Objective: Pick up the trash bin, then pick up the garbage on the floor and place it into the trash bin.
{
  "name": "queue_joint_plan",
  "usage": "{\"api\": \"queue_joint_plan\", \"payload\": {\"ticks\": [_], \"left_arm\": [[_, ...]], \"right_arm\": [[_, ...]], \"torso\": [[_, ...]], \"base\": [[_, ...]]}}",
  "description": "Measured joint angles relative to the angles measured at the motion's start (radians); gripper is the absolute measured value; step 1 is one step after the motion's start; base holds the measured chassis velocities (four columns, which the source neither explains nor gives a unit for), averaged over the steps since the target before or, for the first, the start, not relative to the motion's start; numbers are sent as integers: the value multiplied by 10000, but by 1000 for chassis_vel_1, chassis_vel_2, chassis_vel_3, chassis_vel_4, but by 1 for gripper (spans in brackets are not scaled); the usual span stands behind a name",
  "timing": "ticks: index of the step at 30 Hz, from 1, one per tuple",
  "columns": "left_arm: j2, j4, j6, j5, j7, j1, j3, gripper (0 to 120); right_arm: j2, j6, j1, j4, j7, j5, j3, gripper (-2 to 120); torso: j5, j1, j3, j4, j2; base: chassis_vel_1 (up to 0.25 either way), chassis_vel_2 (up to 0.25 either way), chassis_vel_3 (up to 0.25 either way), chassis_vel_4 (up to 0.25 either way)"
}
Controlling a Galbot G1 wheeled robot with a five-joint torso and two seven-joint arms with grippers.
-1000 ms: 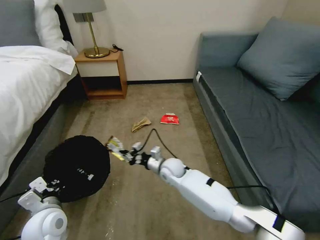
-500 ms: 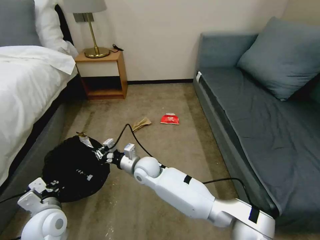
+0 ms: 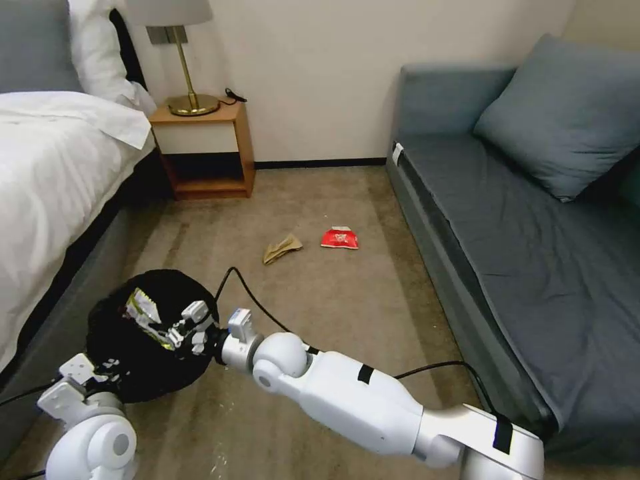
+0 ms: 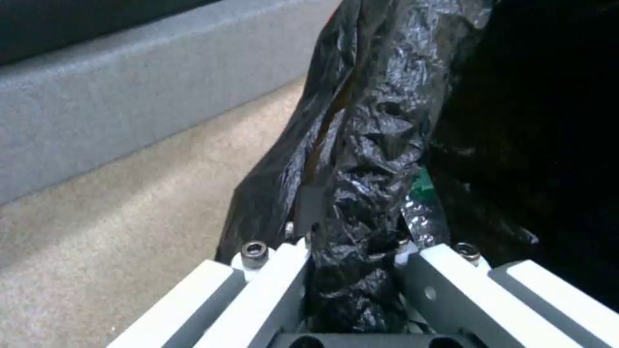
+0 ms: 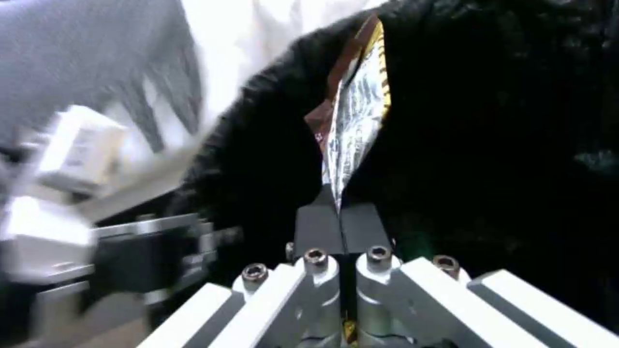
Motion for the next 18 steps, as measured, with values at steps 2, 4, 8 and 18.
{"api": "queue_joint_plan", "payload": {"ticks": [2, 4, 8, 18], "left_arm": [[-19, -42, 0, 0, 0, 26, 2, 0], [-42, -107, 0, 0, 0, 65, 3, 0], [-51, -166, 0, -12, 0, 111, -9, 0], [-66, -177, -10, -38, 19, 134, -40, 0]], "right_arm": [[121, 40, 74, -258, 11, -59, -10, 0], [289, 37, 204, -585, 76, -228, -56, 0], [397, -121, 394, -764, 462, -425, -244, 5], [399, -54, 342, -841, 865, -633, -296, 44]], "torso": [[0, 0, 0, 0, 1], [0, 0, 0, 0, 0], [0, 0, 0, 1, 0], [0, 0, 0, 1, 0]], "base": [[0, 0, 0, 0], [0, 0, 0, 0], [0, 0, 0, 0], [0, 0, 0, 0]]}}
